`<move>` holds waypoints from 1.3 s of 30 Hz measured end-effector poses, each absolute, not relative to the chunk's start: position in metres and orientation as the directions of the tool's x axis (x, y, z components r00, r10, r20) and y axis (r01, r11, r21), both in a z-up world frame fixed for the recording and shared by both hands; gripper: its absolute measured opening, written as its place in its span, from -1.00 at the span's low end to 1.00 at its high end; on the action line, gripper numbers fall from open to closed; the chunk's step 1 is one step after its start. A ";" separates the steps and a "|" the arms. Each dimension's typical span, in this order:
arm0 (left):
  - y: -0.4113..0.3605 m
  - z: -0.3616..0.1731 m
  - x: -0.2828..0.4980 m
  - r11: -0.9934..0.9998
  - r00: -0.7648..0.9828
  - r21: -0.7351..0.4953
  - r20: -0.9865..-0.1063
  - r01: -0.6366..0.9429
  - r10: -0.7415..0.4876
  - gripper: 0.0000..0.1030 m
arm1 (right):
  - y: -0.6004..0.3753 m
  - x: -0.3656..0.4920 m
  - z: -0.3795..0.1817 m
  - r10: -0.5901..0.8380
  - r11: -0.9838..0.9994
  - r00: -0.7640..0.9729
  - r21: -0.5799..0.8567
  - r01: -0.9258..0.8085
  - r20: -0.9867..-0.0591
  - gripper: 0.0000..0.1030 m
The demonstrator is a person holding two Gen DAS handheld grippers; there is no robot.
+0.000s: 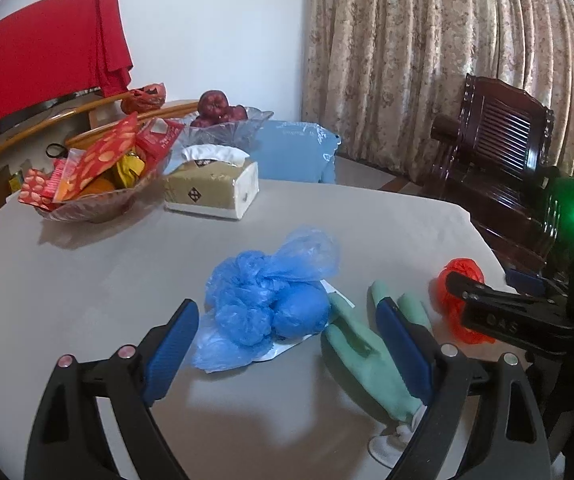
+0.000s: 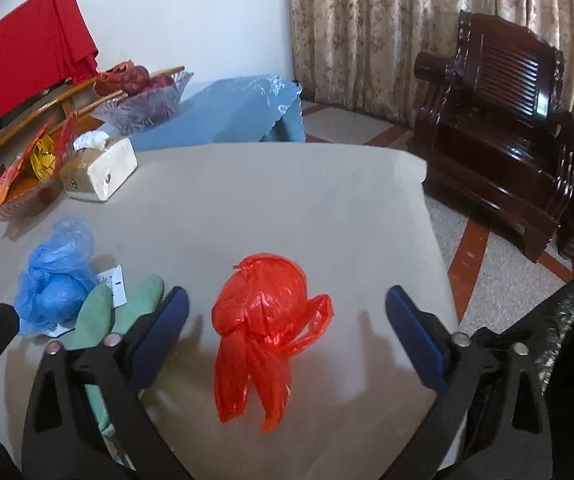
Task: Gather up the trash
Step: 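Grasp the red plastic bag with the right tool while the left tool grasps the green glove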
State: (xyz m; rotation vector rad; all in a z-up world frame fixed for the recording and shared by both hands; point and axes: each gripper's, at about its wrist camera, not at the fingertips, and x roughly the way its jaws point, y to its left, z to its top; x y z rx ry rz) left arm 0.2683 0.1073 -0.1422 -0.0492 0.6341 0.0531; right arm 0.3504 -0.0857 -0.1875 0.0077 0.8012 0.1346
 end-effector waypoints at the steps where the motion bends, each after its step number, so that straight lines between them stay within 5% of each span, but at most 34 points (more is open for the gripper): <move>1: 0.106 -0.143 0.269 0.998 0.803 -0.030 -0.595 -0.063 0.033 0.72 | -0.086 0.353 -0.189 0.129 0.991 0.677 0.066 -0.118 -0.725 0.58; 3: 0.105 -0.144 0.269 0.998 0.800 -0.033 -0.599 -0.060 0.028 0.72 | -0.085 0.355 -0.192 0.135 0.990 0.663 0.073 -0.121 -0.736 0.54; 10: 0.097 -0.144 0.270 0.998 0.796 -0.037 -0.605 -0.049 0.017 0.72 | -0.083 0.361 -0.200 0.217 0.974 0.601 0.131 -0.184 -0.769 -0.13; 13: 0.092 -0.146 0.271 0.999 0.792 -0.036 -0.611 -0.040 0.009 0.72 | -0.086 0.358 -0.200 0.242 0.968 0.594 0.152 -0.199 -0.767 -0.27; 39: 0.047 -0.192 0.296 0.995 0.632 -0.086 -0.775 -0.051 -0.034 0.69 | -0.137 0.319 -0.179 0.228 0.972 0.657 0.213 -0.103 -0.719 -0.27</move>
